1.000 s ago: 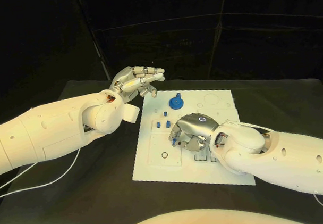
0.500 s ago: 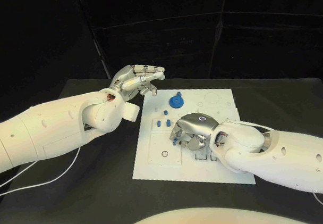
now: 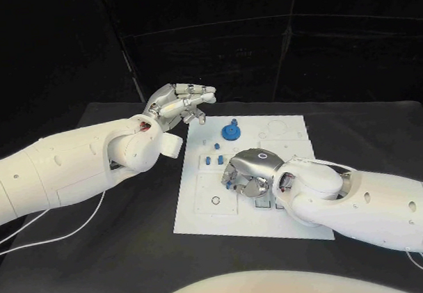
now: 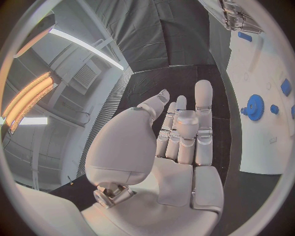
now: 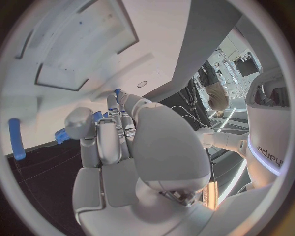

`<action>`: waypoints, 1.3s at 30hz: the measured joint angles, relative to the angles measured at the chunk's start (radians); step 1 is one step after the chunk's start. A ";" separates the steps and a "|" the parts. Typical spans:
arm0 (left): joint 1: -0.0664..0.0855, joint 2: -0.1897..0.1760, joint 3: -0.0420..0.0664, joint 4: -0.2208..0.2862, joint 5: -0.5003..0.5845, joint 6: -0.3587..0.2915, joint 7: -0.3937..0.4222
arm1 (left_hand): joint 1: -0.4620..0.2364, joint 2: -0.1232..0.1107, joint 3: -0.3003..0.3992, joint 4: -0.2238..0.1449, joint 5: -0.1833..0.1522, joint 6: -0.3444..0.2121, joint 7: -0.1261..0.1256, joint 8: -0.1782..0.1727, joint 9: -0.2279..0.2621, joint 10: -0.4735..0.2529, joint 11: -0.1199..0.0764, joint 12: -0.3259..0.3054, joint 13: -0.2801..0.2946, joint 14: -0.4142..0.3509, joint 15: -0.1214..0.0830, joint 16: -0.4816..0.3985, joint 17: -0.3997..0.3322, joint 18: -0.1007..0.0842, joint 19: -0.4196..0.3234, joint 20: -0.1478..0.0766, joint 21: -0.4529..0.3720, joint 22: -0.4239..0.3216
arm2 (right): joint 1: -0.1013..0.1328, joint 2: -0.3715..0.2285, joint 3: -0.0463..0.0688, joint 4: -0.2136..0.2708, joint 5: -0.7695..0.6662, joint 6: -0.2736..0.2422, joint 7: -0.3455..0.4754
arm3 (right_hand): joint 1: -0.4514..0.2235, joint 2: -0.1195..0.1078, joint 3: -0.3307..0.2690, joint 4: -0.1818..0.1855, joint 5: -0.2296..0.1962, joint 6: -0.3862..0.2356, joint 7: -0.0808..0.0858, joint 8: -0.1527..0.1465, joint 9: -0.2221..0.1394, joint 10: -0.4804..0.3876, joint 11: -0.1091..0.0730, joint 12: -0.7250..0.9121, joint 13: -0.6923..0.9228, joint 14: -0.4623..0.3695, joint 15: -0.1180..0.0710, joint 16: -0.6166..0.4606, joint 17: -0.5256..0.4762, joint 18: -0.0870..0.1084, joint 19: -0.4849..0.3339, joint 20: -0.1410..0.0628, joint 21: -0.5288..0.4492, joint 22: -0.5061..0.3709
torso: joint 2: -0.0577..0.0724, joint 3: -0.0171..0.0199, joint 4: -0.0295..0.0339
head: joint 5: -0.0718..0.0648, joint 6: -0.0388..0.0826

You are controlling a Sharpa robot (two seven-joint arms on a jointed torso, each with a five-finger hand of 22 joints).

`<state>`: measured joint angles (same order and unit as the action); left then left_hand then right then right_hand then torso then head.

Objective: Assemble the parts on the task board

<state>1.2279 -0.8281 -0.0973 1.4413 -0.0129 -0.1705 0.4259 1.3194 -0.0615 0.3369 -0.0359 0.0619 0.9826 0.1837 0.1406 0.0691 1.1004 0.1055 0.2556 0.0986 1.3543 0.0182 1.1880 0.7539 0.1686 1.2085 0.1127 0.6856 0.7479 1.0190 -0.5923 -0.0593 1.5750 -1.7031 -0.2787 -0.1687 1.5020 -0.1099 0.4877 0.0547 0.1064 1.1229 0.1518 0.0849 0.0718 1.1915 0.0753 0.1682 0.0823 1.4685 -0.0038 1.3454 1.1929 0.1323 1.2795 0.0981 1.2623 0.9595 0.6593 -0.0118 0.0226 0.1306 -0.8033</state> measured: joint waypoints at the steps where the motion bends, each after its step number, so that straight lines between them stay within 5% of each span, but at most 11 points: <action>1: 0.000 0.000 0.000 0.000 0.000 0.000 0.000 | 0.000 0.000 0.000 0.000 0.000 0.000 0.000 0.000 0.000 0.000 0.000 0.000 0.000 0.000 0.000 0.000 0.000 0.000 0.000 0.000 0.000 0.000 | 0.000 0.000 0.000 0.000 -0.001 0.000 0.000 | 0.000 0.000 0.000 0.000 0.000 0.000 0.000 0.000 0.000 0.000 0.000 0.000 0.000 0.000 0.000 0.000 0.000 0.000 0.000 0.000 0.000 0.000 | 0.000 -0.0001 0.0000 | 0.000 0.000; 8: 0.000 0.000 0.000 -0.001 0.000 0.000 0.000 | 0.000 0.000 0.000 0.000 0.000 0.000 0.000 0.000 0.000 0.000 0.000 0.000 0.000 0.000 0.000 0.000 0.000 0.000 0.000 0.000 0.000 0.000 | 0.001 0.003 -0.009 0.000 -0.006 0.003 -0.004 | -0.013 -0.009 0.000 0.000 0.000 0.000 0.000 -0.002 0.000 0.000 0.000 0.000 0.000 0.000 0.000 0.000 -0.002 0.000 0.000 0.000 0.000 -0.006 | 0.000 -0.0002 0.0000 | -0.001 -0.001; 16: 0.000 0.000 0.000 -0.002 0.000 0.000 -0.001 | 0.000 0.000 0.003 -0.003 0.000 0.000 0.000 0.000 0.000 0.000 0.000 0.000 0.001 0.000 0.000 0.000 0.000 0.000 0.000 0.000 0.000 0.000 | 0.005 0.000 -0.018 0.002 -0.010 0.007 -0.007 | -0.090 -0.051 -0.032 0.014 0.019 -0.119 0.044 -0.022 -0.009 -0.115 0.042 -0.059 -0.009 -0.003 0.030 -0.023 -0.044 0.000 -0.034 0.031 -0.043 -0.073 | 0.000 -0.0003 -0.0001 | -0.002 -0.002; 21: 0.000 0.000 0.000 -0.004 0.000 0.000 -0.002 | 0.000 0.000 0.003 -0.003 0.000 0.000 0.000 0.000 0.000 0.000 0.000 0.000 0.001 0.000 0.000 0.000 0.000 0.000 0.000 0.000 0.000 0.000 | 0.003 -0.002 -0.022 0.005 -0.010 -0.004 -0.004 | -0.101 -0.054 -0.064 0.011 0.019 -0.160 0.056 -0.022 -0.009 -0.182 0.062 -0.081 -0.021 0.000 0.040 -0.036 -0.067 0.000 -0.056 0.045 -0.070 -0.115 | 0.000 -0.0002 0.0000 | -0.002 0.001; 32: 0.000 -0.001 0.000 -0.006 0.000 0.002 -0.005 | 0.000 0.000 0.003 -0.003 0.000 0.000 0.000 0.000 0.000 0.000 0.000 0.000 0.001 0.000 0.000 0.000 -0.002 0.000 0.000 0.000 0.000 0.000 | -0.003 -0.057 -0.028 0.051 -0.002 -0.085 -0.003 | -0.100 -0.046 -0.077 0.003 0.040 -0.158 0.052 -0.018 -0.002 -0.184 0.059 -0.044 -0.015 0.000 0.040 -0.036 -0.072 0.000 -0.056 0.045 -0.070 -0.116 | -0.002 0.0014 -0.0009 | -0.003 0.011; 39: 0.000 -0.001 0.000 -0.008 0.000 0.004 -0.009 | 0.000 0.000 0.003 -0.003 0.000 -0.004 0.004 0.000 0.000 -0.004 0.004 0.000 0.001 0.000 0.000 0.000 -0.002 0.000 0.000 0.000 0.000 0.000 | 0.008 -0.125 -0.020 0.114 0.005 -0.148 -0.008 | -0.099 -0.045 -0.077 0.003 0.045 -0.151 0.052 -0.018 -0.002 -0.182 0.057 -0.040 -0.015 0.000 0.040 -0.036 -0.068 0.000 -0.056 0.045 -0.070 -0.114 | -0.002 0.0012 -0.0016 | -0.013 0.022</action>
<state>1.2278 -0.8288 -0.0973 1.4331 -0.0128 -0.1662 0.4173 1.3194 -0.0615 0.3397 -0.0388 0.0619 0.9789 0.1874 0.1405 0.0691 1.0968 0.1091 0.2556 0.0992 1.3543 0.0182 1.1880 0.7518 0.1685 1.2085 0.1128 0.6856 0.7480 1.0267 -0.7170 -0.0798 1.6891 -1.6980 -0.4263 -0.1767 1.4029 -0.1546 0.4106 0.0572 0.1511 0.9716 0.2037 0.0666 0.0699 1.0100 0.1318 0.1286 0.0678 1.4685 0.0359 1.3097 1.1250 0.1323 1.2240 0.1428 1.1925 0.8454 0.6569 -0.0106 0.0210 0.1172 -0.7813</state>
